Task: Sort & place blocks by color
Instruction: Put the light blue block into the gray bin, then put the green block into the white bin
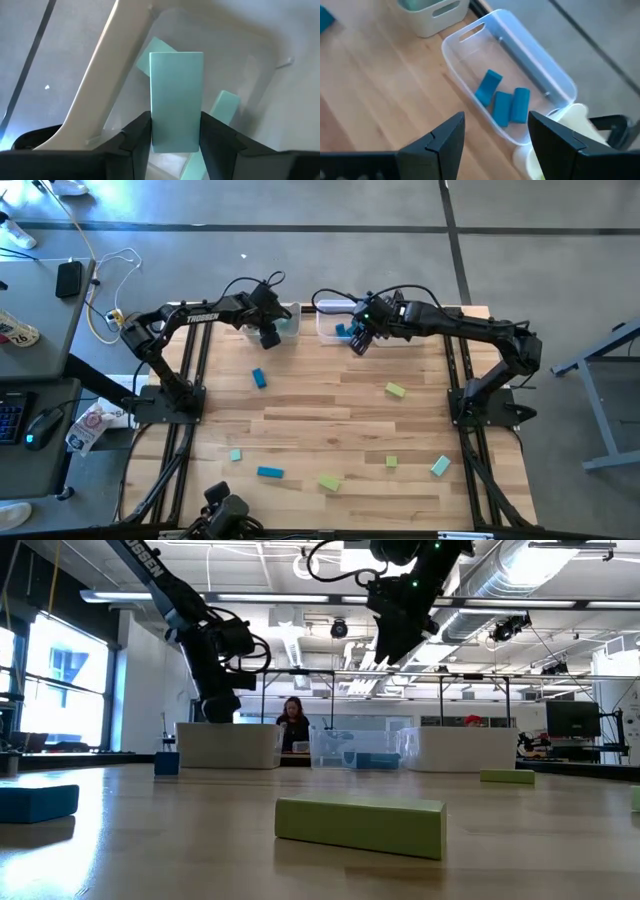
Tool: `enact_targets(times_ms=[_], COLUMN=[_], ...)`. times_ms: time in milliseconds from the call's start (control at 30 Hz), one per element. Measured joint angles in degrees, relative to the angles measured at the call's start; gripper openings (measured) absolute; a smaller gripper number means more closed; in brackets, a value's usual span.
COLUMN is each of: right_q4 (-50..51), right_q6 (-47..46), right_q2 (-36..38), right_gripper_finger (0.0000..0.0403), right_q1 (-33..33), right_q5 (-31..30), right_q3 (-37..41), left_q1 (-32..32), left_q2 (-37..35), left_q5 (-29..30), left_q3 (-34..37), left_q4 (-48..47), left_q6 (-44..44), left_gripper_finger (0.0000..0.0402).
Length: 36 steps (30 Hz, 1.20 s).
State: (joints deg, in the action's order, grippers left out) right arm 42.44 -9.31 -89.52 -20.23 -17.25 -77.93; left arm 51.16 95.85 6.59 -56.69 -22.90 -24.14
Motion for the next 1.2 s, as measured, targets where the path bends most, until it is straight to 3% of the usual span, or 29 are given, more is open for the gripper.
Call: enact_targets(times_ms=[833, 967, 1200], right_q4=[8.04, 8.98, 9.62], right_q6=[-6.10, -7.29, -7.22], right_q2=[0.00, 0.00, 0.00], right_gripper_finger=[0.0204, 0.0204, 0.0204], right_q1=[0.02, 0.11, 1.76], right_q5=[2.95, 5.28, 5.89], right_q3=[0.00, 0.00, 0.00], left_q1=[0.00, 0.00, -0.61], left_q2=[-0.01, -0.02, -0.07], left_q5=[0.90, 3.54, 1.80], left_q3=[-0.05, -2.13, -5.90], left_q4=[0.20, -2.25, -4.96], left_q6=[0.22, 1.50, 2.36], left_gripper_finger=[0.0143, 0.0143, 0.0143])
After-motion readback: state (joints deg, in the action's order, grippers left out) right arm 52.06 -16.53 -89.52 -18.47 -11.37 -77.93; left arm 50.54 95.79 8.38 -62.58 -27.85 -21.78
